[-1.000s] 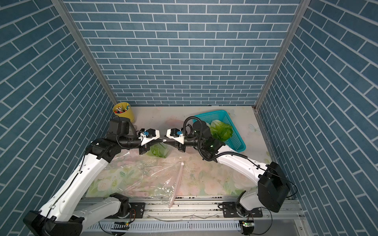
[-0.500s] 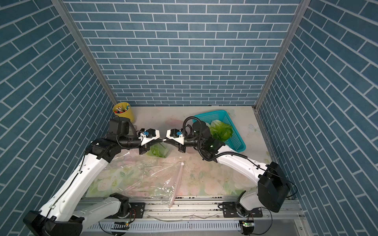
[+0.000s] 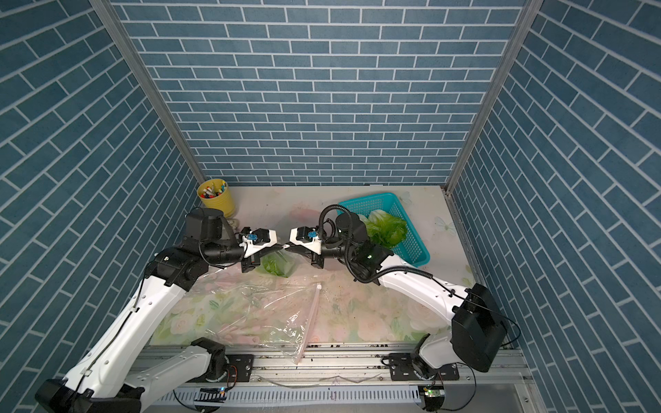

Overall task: Open the zip-top bag and take out the chinese cabbages
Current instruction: Unzip the zipper on the zipper food storage bag.

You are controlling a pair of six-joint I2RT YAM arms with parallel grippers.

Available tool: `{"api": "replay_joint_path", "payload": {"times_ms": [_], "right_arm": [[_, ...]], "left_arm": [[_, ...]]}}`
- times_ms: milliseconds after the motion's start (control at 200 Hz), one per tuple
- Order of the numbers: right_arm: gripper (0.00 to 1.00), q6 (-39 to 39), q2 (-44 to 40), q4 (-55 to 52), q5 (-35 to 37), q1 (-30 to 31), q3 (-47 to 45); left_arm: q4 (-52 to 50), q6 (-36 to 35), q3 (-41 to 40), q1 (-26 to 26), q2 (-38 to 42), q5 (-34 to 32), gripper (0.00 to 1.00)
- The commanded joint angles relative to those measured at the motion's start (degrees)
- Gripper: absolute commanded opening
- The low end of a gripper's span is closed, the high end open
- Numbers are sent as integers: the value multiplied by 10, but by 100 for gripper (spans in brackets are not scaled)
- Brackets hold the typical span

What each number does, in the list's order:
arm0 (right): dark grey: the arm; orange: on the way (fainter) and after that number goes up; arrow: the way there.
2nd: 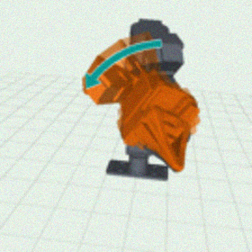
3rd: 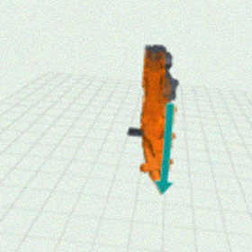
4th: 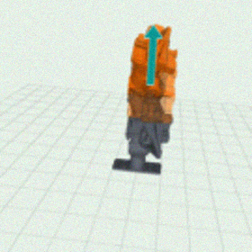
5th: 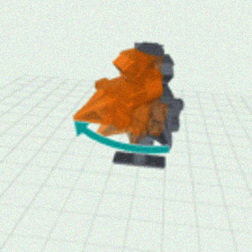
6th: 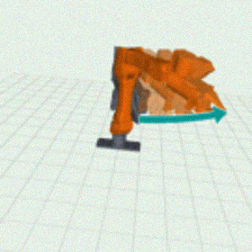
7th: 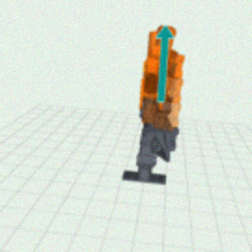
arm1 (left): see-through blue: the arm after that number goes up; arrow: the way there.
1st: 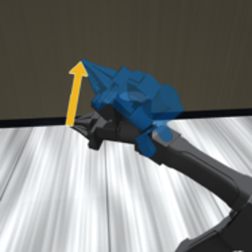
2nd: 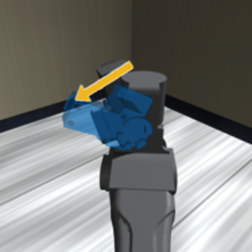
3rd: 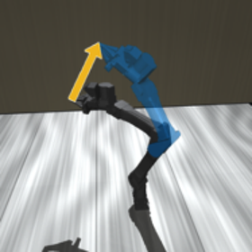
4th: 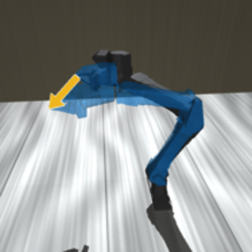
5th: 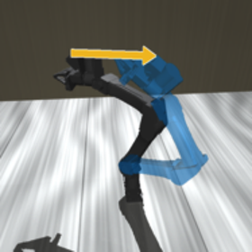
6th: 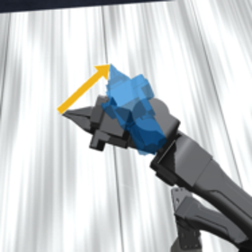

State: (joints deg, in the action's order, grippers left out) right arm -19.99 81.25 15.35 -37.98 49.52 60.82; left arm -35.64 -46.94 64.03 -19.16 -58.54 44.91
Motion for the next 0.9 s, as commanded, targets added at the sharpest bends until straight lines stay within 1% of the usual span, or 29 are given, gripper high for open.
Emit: {"api": "replay_joint_path", "payload": {"times_ms": [0, 320, 585, 715, 895], "right_arm": [[0, -15, -15, -13, 3, 0, -17], [0, -17, -29, -14, 16, 0, -44], [0, -15, -43, -14, 29, 0, -78], [0, -12, -46, -13, 35, 0, -98], [0, -1, -47, -4, 45, 0, -131]], "left_arm": [[22, 10, 7, 0, 16, 11, 0], [32, 22, 7, 11, 32, 5, 0], [34, 31, 6, 38, 50, -8, 0], [49, 44, -2, 48, 62, -26, 0], [84, 70, -22, 50, 72, -72, 0]]}}
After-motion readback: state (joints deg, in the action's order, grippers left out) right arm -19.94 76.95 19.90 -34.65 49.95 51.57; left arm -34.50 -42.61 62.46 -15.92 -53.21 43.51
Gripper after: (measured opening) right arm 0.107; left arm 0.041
